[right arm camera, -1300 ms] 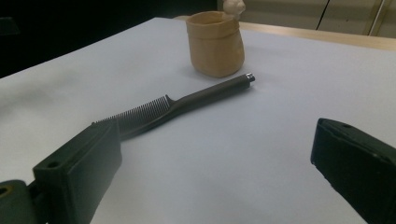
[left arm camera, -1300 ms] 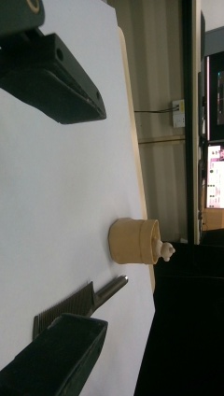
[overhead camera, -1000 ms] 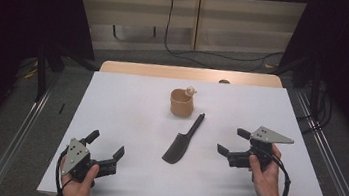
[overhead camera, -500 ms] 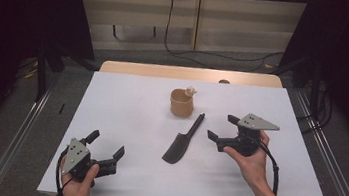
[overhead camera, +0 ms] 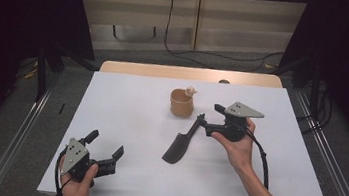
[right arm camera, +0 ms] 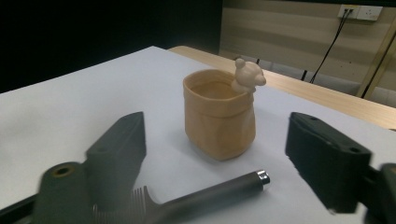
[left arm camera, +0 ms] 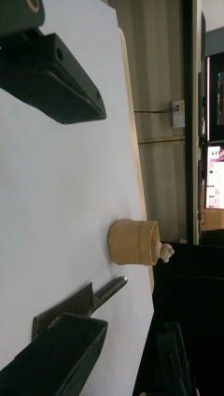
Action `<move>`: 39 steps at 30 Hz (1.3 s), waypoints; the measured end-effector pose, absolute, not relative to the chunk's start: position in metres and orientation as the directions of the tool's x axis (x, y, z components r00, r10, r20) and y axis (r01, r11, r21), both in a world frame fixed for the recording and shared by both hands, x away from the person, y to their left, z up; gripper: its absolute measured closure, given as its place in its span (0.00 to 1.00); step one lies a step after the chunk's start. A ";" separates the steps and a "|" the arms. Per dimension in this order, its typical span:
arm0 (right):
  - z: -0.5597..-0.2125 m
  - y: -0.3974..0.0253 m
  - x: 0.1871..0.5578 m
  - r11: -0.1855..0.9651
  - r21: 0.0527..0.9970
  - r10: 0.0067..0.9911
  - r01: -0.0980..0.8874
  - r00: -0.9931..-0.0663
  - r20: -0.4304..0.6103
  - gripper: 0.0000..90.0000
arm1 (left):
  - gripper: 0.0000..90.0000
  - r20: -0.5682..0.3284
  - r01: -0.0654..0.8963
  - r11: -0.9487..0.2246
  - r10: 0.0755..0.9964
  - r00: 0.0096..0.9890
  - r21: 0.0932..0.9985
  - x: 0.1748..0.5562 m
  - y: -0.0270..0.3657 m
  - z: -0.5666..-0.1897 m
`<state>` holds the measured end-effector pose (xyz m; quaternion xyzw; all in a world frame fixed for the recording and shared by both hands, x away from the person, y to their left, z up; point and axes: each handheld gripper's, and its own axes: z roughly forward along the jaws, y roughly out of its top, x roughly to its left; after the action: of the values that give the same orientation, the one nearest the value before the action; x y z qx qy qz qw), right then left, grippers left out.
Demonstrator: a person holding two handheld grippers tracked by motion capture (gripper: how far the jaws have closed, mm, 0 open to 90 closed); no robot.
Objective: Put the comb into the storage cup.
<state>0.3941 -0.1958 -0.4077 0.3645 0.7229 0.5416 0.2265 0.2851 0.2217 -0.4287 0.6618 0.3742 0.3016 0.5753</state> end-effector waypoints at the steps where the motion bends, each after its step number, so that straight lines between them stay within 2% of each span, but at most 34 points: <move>1: -0.408 -0.195 0.396 0.149 0.949 0.771 0.278 -0.633 0.064 0.27 | 0.02 -0.035 0.148 -0.054 0.842 0.538 0.988 0.285 0.221 -0.429; 5: -0.411 -0.191 0.406 0.142 0.948 0.769 0.285 -0.635 0.076 0.40 | 0.02 -0.034 0.148 -0.055 0.842 0.538 0.987 0.285 0.222 -0.429; 7: -0.413 -0.190 0.410 0.155 0.945 0.765 0.289 -0.641 0.070 0.50 | 0.02 -0.036 0.148 -0.053 0.842 0.538 0.988 0.285 0.222 -0.429; 10: -0.414 -0.190 0.413 0.152 0.944 0.768 0.294 -0.636 0.075 0.54 | 0.02 -0.036 0.148 -0.052 0.843 0.537 0.988 0.285 0.222 -0.429; 11: -0.415 -0.190 0.414 0.153 0.944 0.765 0.292 -0.640 0.074 0.60 | 0.02 -0.033 0.149 -0.056 0.842 0.538 0.987 0.286 0.222 -0.429; 13: -0.415 -0.190 0.417 0.147 0.944 0.761 0.294 -0.644 0.081 0.64 | 0.02 -0.032 0.151 -0.059 0.843 0.537 0.987 0.286 0.222 -0.429; 14: -0.415 -0.189 0.419 0.144 0.944 0.759 0.296 -0.645 0.086 0.72 | 0.02 -0.028 0.151 -0.063 0.843 0.537 0.987 0.286 0.222 -0.429; 17: -0.416 -0.189 0.421 0.145 0.945 0.756 0.294 -0.649 0.086 0.76 | 0.02 -0.031 0.149 -0.059 0.842 0.538 0.987 0.285 0.222 -0.429; 23: -0.423 -0.192 0.429 0.124 0.946 0.765 0.300 -0.636 0.101 0.98 | 0.02 -0.031 0.149 -0.059 0.842 0.539 0.987 0.286 0.222 -0.429; 32: -0.419 -0.187 0.441 0.167 0.919 0.759 0.357 -0.641 0.111 1.00 | 0.02 -0.027 0.150 -0.064 0.843 0.537 0.987 0.286 0.222 -0.429; 39: -0.422 -0.182 0.454 0.249 0.866 0.754 0.433 -0.648 0.107 1.00 | 0.02 -0.035 0.151 -0.055 0.844 0.536 0.987 0.286 0.223 -0.429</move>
<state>0.4543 -0.1820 -0.4216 0.3844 0.7722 0.4772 0.1683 0.2857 0.2229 -0.4291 0.6609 0.3761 0.3011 0.5755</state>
